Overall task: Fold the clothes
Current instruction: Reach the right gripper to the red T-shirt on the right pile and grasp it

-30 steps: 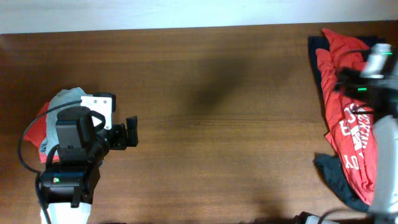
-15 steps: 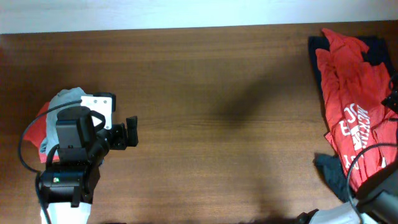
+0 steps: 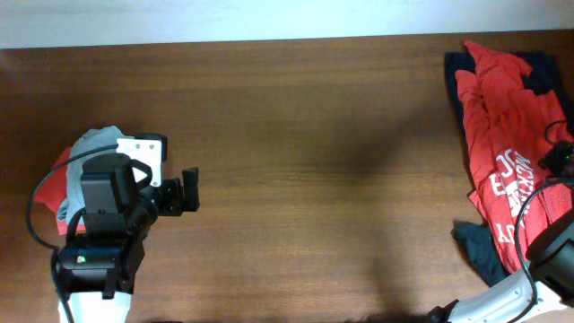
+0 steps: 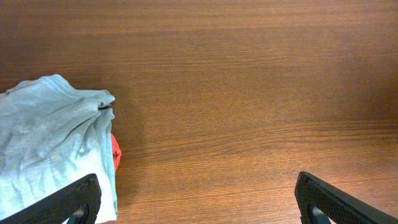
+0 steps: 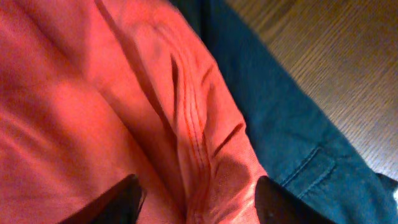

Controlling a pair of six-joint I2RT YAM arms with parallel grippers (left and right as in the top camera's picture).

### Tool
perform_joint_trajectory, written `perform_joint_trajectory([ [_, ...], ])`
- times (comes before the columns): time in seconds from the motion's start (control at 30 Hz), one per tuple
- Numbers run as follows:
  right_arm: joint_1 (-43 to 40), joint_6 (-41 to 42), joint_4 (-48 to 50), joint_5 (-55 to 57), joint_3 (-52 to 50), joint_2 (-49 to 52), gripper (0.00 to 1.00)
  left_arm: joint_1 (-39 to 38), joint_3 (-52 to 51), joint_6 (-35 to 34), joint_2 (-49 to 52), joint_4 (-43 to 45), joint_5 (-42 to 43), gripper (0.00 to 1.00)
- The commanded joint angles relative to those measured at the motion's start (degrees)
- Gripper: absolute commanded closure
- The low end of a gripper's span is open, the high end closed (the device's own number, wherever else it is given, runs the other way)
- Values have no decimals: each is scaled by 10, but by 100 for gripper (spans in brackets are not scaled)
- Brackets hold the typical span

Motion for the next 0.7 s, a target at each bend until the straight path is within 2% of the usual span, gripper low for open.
perform_joint_trajectory([
  [0.0,-3,4,-3,15,9,20,42,-2,12,-3,1,2,9,1],
  [0.13,-3,4,-3,16,9,21,66,-2,12,-3,1,2,8,1],
  [0.2,-3,4,-4,16,9,21,71,-2,12,-3,1,2,8,1],
  [0.33,-3,5,-9,15,9,21,96,-2,12,-3,1,2,8,1],
  [0.4,-2,35,-15,14,10,14,96,-2,12,-3,1,2,8,1],
  [0.67,14,36,-33,-7,43,-66,96,-2,12,-3,1,2,6,1],
])
